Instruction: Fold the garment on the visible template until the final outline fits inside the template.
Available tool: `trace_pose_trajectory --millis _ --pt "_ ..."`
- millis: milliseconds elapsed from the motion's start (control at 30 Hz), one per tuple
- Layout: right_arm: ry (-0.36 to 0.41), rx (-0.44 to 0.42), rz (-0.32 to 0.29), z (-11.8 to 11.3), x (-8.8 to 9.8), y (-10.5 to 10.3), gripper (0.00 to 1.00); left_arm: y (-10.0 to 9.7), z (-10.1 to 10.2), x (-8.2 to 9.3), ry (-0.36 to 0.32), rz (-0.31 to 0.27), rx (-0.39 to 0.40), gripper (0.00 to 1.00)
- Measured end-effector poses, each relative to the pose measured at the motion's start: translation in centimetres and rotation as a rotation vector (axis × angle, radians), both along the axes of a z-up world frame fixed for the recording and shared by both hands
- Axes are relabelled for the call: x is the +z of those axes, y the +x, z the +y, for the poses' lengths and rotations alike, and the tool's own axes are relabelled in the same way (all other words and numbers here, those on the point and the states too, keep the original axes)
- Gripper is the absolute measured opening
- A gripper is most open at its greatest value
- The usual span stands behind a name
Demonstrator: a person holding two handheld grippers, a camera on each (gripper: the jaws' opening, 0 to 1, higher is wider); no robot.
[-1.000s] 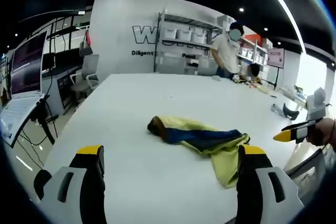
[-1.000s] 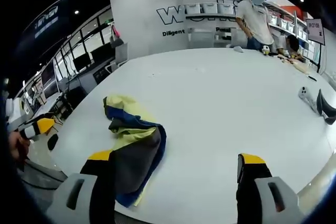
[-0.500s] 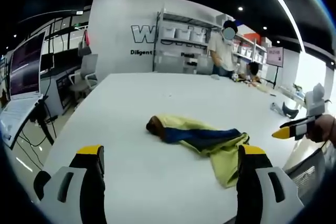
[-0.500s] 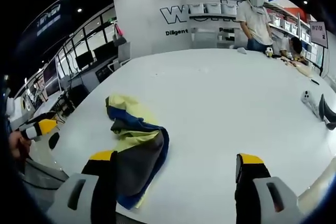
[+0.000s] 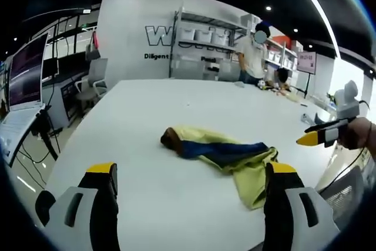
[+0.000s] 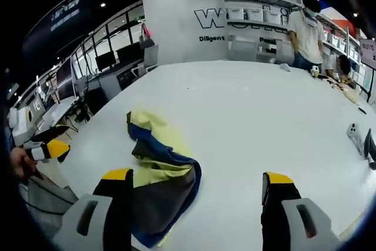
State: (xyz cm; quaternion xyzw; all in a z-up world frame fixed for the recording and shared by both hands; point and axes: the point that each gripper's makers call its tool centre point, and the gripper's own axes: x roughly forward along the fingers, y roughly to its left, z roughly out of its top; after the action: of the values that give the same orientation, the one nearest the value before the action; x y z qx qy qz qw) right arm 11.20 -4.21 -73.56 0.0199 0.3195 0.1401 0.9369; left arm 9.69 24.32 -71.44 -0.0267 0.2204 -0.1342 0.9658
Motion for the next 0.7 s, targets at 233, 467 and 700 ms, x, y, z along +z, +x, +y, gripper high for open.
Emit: trace_pose_trajectory --millis 233,467,700 --pt "0.0 0.036 0.002 1.0 0.2 1.0 0.86 0.0 -0.7 -0.2 -0.002 0.004 -0.018 0.98" --pt "-0.021 0.094 -0.009 2.3 0.4 2.7 0.82 0.2 -1.2 -0.4 0.005 0.015 -0.016 0.96" --pt "-0.04 0.144 -0.013 3.8 0.2 4.4 0.76 0.5 -1.8 0.3 0.02 0.001 -0.04 0.96"
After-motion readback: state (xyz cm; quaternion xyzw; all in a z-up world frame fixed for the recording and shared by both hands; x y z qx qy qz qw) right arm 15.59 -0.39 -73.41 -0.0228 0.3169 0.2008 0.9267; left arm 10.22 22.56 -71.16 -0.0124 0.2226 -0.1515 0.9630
